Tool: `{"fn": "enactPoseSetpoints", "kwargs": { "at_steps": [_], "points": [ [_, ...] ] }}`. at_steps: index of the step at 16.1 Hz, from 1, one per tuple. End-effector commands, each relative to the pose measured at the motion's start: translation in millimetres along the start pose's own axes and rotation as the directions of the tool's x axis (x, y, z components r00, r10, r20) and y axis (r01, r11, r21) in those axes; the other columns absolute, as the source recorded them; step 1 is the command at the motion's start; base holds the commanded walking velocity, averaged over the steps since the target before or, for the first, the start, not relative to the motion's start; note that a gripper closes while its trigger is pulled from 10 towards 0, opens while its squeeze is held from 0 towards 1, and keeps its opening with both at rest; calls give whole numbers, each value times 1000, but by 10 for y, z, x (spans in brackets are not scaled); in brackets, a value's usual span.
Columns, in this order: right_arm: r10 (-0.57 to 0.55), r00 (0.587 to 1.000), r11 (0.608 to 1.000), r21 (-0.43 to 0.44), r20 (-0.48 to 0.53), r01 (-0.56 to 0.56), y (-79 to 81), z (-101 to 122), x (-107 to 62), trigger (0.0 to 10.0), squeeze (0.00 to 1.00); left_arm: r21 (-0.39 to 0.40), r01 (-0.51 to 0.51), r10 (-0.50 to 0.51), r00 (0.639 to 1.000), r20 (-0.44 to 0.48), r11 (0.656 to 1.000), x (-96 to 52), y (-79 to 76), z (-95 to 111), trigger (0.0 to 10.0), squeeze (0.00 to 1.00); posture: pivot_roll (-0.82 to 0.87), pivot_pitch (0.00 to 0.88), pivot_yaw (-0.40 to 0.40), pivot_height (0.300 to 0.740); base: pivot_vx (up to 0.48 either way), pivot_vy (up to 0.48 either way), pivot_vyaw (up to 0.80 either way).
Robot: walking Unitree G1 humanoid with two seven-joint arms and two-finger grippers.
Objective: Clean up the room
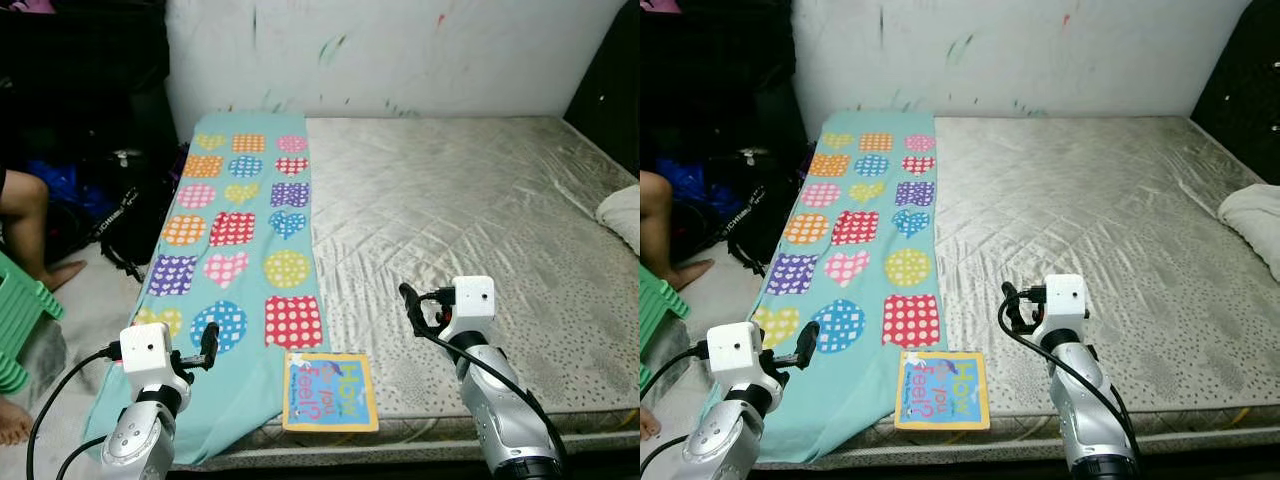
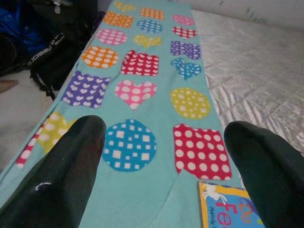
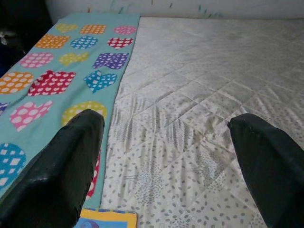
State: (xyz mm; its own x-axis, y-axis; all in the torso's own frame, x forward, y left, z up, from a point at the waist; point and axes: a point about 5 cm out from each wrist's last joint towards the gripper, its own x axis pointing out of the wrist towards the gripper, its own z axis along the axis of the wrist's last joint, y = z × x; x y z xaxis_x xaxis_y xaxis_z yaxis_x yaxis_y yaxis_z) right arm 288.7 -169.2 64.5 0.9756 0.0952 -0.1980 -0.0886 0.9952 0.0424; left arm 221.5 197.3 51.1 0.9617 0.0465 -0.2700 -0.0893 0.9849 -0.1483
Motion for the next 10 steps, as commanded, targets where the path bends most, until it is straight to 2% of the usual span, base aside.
{"fn": "enactPoseSetpoints", "kwargs": {
  "at_steps": [1,5,10],
  "points": [
    [6,1000,1000,5,9,-6,0,28,-11,10000,0,1,-4,4,1000,-17,1000,1,15,-26,10000,0,-70,12,-29,653,0,0,0],
    [8,1000,1000,7,15,-8,6,39,-5,10000,0,-1,-4,4,1000,-15,1000,11,9,-23,10000,0,-70,10,-29,603,0,0,0],
    [22,1000,1000,-5,20,-22,8,60,32,10000,0,4,-17,17,1000,-9,1000,18,14,-15,10000,0,-69,9,-29,603,0,0,0]
  ]
}}
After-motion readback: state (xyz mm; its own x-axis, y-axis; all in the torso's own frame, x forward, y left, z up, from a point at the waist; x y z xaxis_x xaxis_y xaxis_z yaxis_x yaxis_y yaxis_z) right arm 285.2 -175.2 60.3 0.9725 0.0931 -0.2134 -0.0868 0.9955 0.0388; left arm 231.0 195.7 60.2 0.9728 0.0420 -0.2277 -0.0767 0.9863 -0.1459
